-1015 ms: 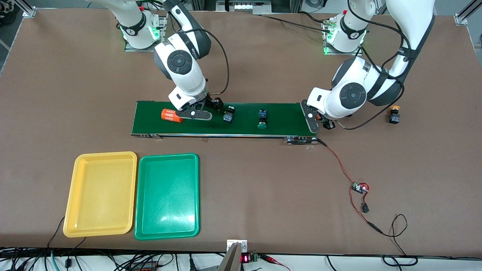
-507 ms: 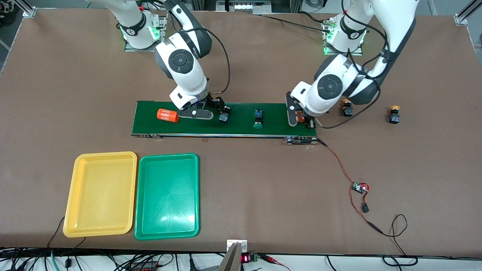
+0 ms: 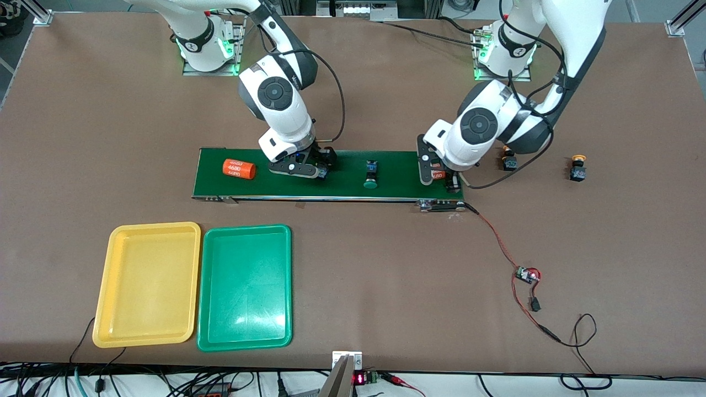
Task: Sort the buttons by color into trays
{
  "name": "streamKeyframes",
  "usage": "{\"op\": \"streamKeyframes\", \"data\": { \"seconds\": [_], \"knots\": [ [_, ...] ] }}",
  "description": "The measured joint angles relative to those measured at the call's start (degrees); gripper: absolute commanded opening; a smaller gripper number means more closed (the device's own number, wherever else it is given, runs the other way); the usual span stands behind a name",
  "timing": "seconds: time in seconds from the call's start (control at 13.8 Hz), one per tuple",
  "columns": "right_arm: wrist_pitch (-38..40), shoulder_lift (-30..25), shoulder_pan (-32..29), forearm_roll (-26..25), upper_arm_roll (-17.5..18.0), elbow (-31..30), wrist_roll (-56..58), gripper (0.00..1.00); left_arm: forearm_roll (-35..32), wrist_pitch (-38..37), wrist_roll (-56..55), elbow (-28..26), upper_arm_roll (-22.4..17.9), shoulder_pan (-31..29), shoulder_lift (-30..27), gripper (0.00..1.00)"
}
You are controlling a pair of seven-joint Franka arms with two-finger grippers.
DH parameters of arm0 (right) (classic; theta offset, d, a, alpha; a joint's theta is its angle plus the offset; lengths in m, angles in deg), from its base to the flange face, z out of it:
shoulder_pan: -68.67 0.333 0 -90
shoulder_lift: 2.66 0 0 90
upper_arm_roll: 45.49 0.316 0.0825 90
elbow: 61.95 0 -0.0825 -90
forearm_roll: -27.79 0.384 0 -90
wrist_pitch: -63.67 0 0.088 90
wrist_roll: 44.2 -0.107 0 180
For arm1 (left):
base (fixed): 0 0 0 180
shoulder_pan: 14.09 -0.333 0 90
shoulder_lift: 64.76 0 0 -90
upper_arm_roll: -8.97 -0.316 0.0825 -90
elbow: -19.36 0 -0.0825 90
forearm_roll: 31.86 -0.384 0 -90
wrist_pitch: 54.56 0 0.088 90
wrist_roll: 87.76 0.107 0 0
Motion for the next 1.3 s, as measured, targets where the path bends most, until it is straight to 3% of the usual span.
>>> {"op": "streamKeyframes", "data": {
  "seconds": [0.22, 0.36, 0.51, 0.58, 0.72, 0.87, 1.3],
  "knots": [
    [-0.1, 0.1, 0.0, 0.0, 0.0, 0.0, -0.2, 1.0, 0.0, 0.0, 0.0, 0.3, -3.6, -1.9, -1.4, 1.0],
    [-0.6, 0.4, 0.0, 0.0, 0.0, 0.0, -0.2, 1.0, -0.1, 0.8, 0.0, 0.3, -8.5, -3.8, -1.7, 1.0],
    [-1.9, 1.4, 0.2, -0.1, 0.0, 0.0, -0.1, 0.84, -0.1, 1.9, 0.6, 0.2, -15.0, -5.5, -1.5, 1.0],
    [-2.8, 2.0, 0.2, -0.1, 0.0, 0.0, -0.1, 0.71, 0.0, 2.1, 0.7, 0.1, -17.4, -6.5, -1.3, 1.0],
    [-3.9, 3.3, 0.7, -0.4, 0.0, 0.0, 0.3, 0.2, 2.2, 2.2, -0.6, -0.3, -20.6, -7.9, -1.2, 1.0],
    [-4.1, 3.7, 1.3, -1.0, 0.0, 0.0, 0.8, 0.03, 5.0, 1.3, -6.4, -1.1, -21.9, -8.5, -1.2, 1.0],
    [-2.3, 0.3, -0.1, -1.2, -1.2, 1.3, 3.0, 0.0, 10.9, -0.6, -32.7, -6.7, -22.0, -8.5, -1.6, 1.0]
  ]
}}
